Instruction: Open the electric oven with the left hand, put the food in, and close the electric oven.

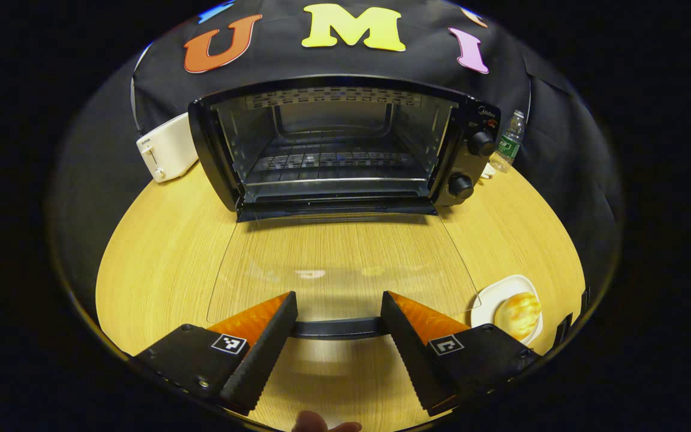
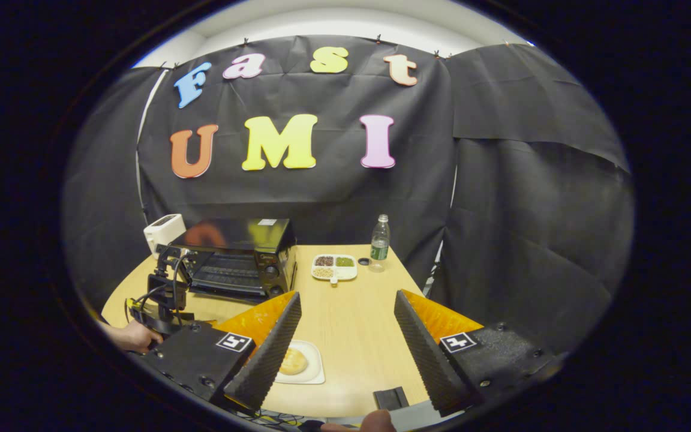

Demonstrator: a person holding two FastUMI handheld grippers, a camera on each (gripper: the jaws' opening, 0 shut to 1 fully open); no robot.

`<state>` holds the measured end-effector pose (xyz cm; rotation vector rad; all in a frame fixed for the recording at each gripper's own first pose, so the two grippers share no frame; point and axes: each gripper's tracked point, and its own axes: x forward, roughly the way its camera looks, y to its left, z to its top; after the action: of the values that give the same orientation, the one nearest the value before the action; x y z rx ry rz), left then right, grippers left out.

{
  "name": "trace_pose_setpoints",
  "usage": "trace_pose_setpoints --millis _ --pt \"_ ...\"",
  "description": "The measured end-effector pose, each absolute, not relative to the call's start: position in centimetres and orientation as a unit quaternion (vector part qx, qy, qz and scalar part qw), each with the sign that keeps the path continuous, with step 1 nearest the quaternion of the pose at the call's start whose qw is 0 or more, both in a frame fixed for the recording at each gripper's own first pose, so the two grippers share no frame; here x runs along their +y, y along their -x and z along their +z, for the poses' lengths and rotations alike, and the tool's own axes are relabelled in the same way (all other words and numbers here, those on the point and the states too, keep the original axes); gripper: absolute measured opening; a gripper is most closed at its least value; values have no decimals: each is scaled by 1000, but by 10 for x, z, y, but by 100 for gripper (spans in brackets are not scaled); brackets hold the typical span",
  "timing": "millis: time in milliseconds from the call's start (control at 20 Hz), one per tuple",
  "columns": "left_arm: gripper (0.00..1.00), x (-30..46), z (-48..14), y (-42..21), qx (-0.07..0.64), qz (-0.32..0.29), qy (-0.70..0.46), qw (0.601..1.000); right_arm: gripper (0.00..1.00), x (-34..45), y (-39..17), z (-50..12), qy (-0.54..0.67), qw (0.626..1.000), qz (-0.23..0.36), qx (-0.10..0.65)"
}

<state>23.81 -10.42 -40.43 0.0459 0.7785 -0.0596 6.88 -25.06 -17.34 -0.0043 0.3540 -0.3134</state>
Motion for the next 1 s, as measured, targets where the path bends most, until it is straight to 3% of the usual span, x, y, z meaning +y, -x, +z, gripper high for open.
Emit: trace_pose_setpoints --millis 50,100,150,550,1000 --pt "100 -103 -400 -238 371 -25 -18 928 99 -249 -68 -175 2 972 -153 178" --pt "93 -101 -395 -239 363 -19 -13 932 99 -249 -68 -178 0 972 -151 182" --pt "93 -99 -390 -240 355 -17 -7 935 99 -248 -67 -180 -4 971 -147 187" --pt "92 -91 -320 -209 279 -3 25 960 99 -225 -68 -230 -33 967 -91 237" --pt "92 -76 -196 -154 165 13 19 986 99 -180 -71 -322 -46 953 -62 292"
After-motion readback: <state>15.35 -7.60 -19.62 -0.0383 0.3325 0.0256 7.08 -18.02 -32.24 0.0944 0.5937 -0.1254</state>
